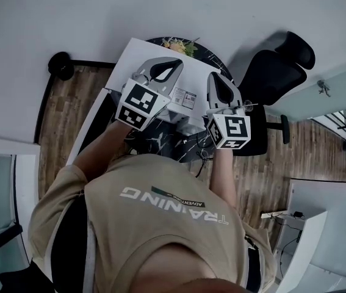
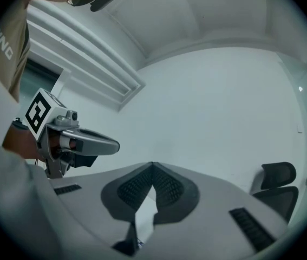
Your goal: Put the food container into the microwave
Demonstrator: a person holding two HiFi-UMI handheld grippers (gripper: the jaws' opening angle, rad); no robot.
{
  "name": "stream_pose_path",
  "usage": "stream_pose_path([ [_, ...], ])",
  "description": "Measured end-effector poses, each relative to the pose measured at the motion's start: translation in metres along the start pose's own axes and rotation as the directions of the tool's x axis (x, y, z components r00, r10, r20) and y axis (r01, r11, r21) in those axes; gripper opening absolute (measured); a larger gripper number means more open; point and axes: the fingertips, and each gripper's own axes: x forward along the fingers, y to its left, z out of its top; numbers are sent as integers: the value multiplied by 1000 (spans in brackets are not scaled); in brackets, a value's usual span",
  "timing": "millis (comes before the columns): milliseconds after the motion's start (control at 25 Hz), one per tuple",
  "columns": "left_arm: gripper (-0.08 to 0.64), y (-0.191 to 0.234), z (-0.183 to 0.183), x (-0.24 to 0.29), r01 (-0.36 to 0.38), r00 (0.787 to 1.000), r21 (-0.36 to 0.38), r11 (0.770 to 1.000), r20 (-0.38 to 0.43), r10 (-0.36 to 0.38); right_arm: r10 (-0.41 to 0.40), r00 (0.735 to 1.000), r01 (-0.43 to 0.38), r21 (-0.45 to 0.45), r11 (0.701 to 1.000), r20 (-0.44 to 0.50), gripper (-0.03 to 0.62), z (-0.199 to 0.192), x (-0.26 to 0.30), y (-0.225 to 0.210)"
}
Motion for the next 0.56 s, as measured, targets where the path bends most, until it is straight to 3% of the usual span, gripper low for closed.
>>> stream_pose_path([
  [360, 8, -3, -4, -2, 6, 1000, 70, 998, -1, -6, 27, 999, -27, -5, 1000, -37, 11, -9, 7, 12],
  [560, 8, 4, -21, -5, 11, 1000, 35, 999, -5, -11, 24, 998, -24, -9, 1000, -60, 11, -21, 15, 23],
])
